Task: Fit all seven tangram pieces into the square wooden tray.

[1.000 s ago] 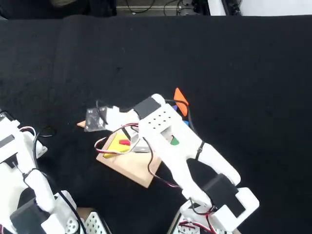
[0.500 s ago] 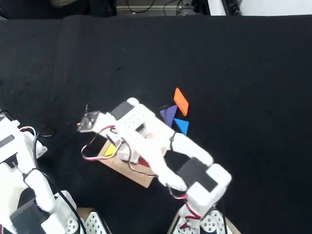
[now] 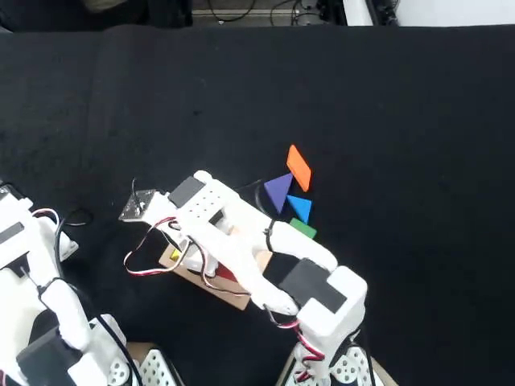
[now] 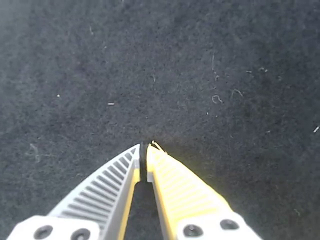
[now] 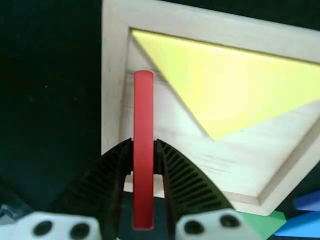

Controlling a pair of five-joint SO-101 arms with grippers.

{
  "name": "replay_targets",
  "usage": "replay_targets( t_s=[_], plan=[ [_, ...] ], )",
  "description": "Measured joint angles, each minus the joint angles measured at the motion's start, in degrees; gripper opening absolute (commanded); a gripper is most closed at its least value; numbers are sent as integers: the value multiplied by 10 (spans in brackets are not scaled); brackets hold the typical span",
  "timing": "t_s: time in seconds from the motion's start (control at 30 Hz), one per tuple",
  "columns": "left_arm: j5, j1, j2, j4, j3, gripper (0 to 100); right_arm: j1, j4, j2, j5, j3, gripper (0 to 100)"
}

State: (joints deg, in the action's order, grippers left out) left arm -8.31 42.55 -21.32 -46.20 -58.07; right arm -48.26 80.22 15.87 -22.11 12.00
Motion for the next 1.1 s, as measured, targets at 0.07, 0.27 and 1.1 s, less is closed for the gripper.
replay_targets(
  t_s=[0.07,0.27,1.1],
  plan=[
    [0,0,0,0,0,30,0,-3,2,15,-17,11],
    [0,0,0,0,0,30,0,-6,4,60,-55,11],
    [0,0,0,0,0,30,-38,29,4,69,-56,11]
  ],
)
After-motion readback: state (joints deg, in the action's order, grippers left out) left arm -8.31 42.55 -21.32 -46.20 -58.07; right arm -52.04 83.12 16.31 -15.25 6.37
